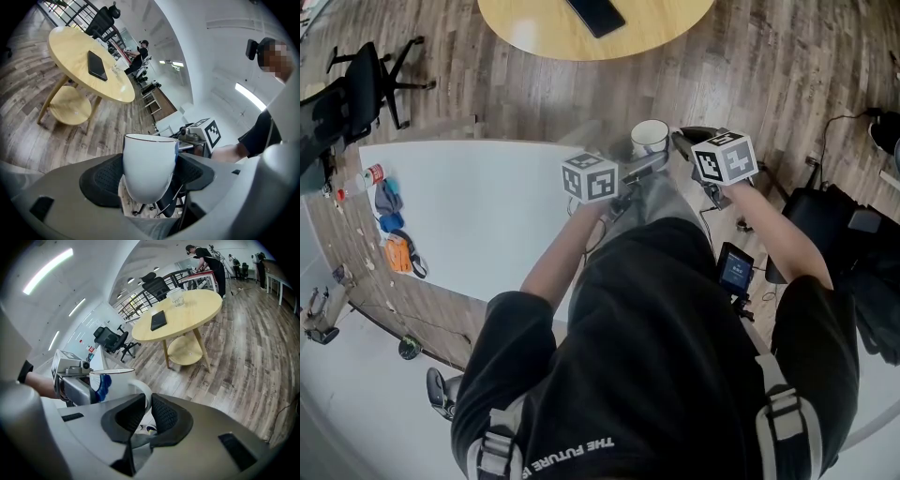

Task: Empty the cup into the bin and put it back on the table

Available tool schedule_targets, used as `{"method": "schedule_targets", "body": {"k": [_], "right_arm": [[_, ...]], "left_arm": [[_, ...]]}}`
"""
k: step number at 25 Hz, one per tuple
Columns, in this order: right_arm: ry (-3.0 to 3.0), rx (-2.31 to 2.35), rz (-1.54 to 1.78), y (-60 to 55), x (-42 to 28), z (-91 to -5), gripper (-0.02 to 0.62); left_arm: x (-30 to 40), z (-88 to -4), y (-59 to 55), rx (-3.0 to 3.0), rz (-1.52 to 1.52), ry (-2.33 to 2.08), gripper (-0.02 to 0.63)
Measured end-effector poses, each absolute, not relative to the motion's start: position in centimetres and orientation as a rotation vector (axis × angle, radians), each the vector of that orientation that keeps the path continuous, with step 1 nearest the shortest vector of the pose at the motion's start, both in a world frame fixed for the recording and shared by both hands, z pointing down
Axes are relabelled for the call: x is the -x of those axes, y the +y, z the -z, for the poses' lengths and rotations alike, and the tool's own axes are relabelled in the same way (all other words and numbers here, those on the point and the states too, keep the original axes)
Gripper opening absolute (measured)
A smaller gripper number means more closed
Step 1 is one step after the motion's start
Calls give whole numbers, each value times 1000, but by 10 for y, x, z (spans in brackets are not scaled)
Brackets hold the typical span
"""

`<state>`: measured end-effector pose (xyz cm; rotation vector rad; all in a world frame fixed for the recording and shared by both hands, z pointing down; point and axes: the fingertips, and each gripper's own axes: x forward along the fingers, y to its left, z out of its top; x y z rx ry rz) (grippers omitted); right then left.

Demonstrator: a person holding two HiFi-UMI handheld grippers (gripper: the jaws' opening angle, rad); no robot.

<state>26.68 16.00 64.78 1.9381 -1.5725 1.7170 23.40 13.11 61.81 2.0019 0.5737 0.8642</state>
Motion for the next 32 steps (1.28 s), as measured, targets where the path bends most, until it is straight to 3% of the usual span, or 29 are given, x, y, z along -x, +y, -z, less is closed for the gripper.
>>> {"method": "schedule_targets", "body": {"k": [12,22,27,32], "right_arm": [[-1590,-2022,-1643,159,-278,-638,49],[-1767,-2374,-644,113,-333,-497,49],[-1891,-2279,-492,78,-321,-464,49],[-2127,-2030,-416,8,-256,-455,49]], "left_arm": [[-245,-608,131,-2086,-852,584,356],[-283,-482,97,-2737,-390,672,356],[-268,-452,69,-2847,-303,525,357],[-203,-444,13,-2910,-272,197,357]]}}
